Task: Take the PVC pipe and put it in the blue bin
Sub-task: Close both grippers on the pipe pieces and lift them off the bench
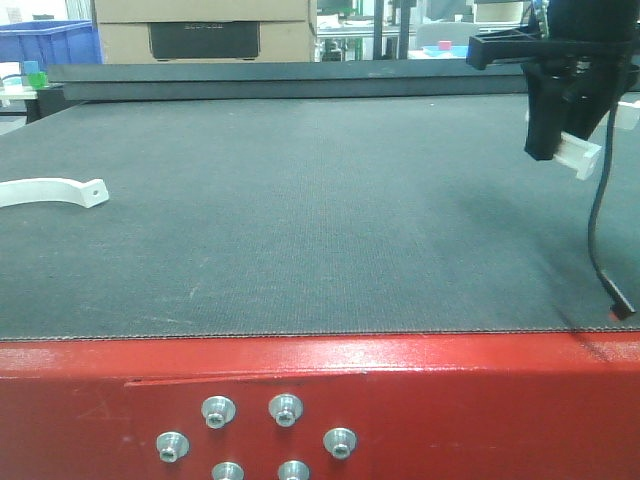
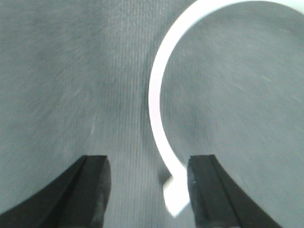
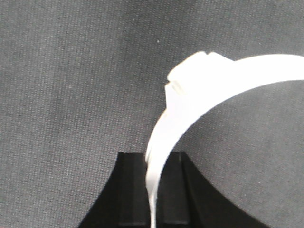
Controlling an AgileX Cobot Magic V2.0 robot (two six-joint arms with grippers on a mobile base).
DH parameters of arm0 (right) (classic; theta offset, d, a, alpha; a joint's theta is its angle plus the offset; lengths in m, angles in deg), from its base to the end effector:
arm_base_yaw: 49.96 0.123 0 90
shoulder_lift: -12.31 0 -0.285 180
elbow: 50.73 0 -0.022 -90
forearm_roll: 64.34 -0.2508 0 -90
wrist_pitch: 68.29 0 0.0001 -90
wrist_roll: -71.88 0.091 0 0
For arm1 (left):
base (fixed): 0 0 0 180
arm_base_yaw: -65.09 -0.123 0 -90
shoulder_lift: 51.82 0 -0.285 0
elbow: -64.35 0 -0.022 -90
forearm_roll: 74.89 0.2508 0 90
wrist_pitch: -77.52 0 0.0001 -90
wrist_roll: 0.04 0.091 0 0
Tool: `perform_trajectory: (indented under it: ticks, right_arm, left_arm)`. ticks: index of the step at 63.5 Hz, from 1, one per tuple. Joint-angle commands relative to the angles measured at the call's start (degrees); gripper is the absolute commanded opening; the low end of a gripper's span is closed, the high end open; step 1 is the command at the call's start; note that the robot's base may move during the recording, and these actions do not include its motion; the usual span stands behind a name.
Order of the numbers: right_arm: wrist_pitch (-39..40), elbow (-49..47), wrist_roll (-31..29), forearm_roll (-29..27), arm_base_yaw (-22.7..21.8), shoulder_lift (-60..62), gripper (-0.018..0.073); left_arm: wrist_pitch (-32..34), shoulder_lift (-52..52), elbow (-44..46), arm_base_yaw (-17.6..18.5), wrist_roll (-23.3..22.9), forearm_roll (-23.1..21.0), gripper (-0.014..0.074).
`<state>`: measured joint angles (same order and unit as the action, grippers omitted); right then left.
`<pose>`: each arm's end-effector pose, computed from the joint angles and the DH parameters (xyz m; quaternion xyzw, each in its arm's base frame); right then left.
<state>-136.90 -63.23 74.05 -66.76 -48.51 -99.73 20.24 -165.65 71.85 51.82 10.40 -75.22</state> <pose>0.3763 0.0131 0.2783 0.0119 0.9944 0.0236 0.1025 0.3773 0.0885 0.2470 -0.0256 0.9895 0.0267 0.1400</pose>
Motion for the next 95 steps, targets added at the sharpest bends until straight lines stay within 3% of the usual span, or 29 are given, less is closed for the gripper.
perform_trajectory:
  ticks: [1, 32, 40, 48, 58, 78, 95]
  right_arm:
    - [0.5, -0.5, -0.3, -0.5, 0.0, 0.6, -0.0167]
    - [-1.4, -0.5, -0.3, -0.8, 0.0, 0.6, -0.0167]
    - [-1.4, -0.5, -0.3, -0.9, 0.0, 0.6, -0.0167]
    - [-1.4, -0.5, -0.3, -0.9, 0.0, 0.6, -0.0167]
    - [-1.3, -1.0, -0.3, -0.9, 0.0, 1.8, -0.0167]
    - [5.5, -1.0, -0.3, -0.9, 0.0, 9.8, -0.0167]
    - [14.3, -0.2, -0.3, -0.9, 0.0, 16.5, -0.0167]
  left_arm:
    - [1.4, -2.8, 0.7, -0.1, 0.0, -0.5, 0.0279]
    - [3.1, -6.9, 0.7, -0.1, 0.0, -0.5, 0.0221]
    - [3.1, -6.9, 0.7, -0.1, 0.0, -0.5, 0.0084]
    - [3.1, -6.9, 0.7, -0.1, 0.0, -0.5, -0.0108]
    - [1.9, -6.6, 0.9, -0.1, 0.0, -0.6, -0.0111]
    - [-2.3, 2.7, 5.2, 0.3, 0.0, -6.7, -0.0111]
    - [-1.6, 15.2, 5.2, 7.2, -0.7, -8.8, -0.0111]
